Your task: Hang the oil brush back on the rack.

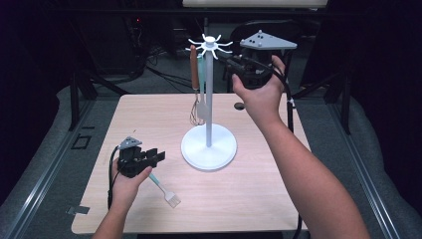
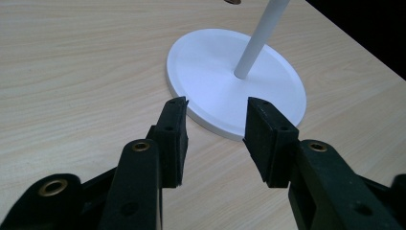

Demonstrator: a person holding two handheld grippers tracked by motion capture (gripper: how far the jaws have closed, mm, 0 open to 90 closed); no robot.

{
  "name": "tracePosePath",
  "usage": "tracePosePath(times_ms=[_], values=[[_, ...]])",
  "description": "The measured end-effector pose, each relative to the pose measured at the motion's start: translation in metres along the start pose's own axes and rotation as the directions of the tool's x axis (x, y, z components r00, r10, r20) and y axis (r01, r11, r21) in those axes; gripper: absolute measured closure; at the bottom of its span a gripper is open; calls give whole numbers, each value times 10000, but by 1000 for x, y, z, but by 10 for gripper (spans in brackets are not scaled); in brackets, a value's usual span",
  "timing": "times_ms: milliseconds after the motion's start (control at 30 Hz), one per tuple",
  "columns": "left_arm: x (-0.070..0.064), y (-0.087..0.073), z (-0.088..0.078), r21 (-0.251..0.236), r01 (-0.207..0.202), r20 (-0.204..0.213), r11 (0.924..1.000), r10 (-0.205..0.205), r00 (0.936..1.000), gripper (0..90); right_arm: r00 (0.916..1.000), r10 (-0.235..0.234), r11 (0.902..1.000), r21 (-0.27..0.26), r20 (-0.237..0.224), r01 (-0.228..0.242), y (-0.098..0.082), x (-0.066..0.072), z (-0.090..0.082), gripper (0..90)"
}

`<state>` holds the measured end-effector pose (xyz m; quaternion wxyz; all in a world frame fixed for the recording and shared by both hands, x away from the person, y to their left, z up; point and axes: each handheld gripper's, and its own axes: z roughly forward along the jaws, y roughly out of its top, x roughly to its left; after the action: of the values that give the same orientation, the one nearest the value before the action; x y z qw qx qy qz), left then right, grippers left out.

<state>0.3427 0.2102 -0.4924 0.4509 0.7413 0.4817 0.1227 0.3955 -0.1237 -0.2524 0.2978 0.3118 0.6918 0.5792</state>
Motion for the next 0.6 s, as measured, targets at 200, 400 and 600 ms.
tracePosePath(times_ms=[200,400,600], values=[[1,0,-1,-29,65,-6,10000,-65,10000,598,9998,-185,9998,114,-84,186,0,9,3,900],[3,0,-1,-48,74,-47,10000,-75,10000,599,9998,-193,9998,98,-94,194,-2,9,3,900],[3,-1,0,-15,107,-27,9999,-107,9999,599,9998,-184,9997,176,5,184,-12,3,-4,871]])
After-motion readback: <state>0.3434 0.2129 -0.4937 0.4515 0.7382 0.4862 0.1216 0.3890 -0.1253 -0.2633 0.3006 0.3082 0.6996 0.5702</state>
